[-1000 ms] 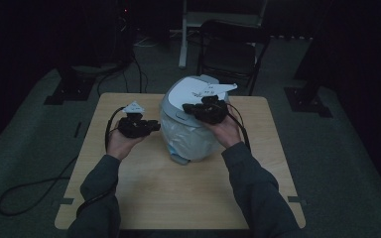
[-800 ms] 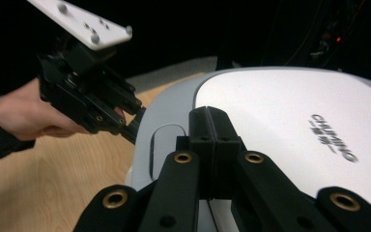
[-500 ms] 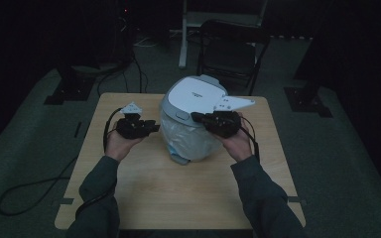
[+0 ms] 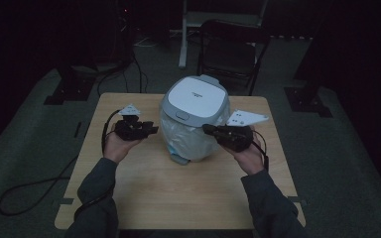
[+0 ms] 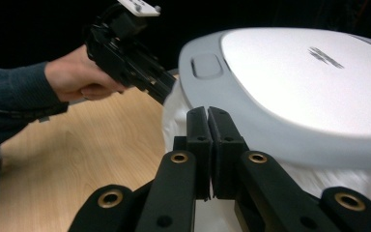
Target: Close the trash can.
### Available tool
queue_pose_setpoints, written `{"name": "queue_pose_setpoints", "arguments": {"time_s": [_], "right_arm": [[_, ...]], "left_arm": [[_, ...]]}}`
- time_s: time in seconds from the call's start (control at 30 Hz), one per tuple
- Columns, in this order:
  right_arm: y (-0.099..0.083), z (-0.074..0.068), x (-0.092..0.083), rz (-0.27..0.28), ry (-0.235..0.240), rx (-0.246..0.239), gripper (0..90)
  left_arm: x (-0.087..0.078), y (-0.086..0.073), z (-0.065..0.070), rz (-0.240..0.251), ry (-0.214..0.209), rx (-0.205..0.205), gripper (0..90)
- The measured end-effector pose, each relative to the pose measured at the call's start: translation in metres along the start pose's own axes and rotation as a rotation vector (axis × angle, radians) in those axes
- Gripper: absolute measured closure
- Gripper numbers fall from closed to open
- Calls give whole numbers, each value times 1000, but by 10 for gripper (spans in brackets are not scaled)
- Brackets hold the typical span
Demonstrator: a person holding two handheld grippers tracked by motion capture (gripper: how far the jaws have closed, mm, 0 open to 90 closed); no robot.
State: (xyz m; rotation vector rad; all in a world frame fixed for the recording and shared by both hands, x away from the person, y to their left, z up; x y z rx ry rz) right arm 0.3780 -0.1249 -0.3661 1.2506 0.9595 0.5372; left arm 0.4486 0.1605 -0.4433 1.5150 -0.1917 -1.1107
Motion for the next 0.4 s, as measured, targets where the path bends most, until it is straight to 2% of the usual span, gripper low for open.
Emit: {"name": "queue_pose_setpoints", "arguments": {"time_s": [0.13, 0.3, 0.4], "right_arm": [[-10, 9, -13, -1, -37, 20, 878], [-25, 31, -25, 6, -93, 83, 879], [-37, 45, -31, 12, -130, 125, 849]], "left_arm": [[-3, -3, -2, 3, 3, -8, 637], [-2, -4, -2, 2, 2, -9, 637], [0, -4, -3, 2, 0, -10, 636]]}}
Point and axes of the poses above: each handheld gripper's, and its own axes: x roughly forward along the jaws, y roughly out of its top, z roughly to its right, the point moved 5 cm from there along x, roughly forward along the jaws, and after that the axes turned 3 degrees about z, right-handed, at the moved point
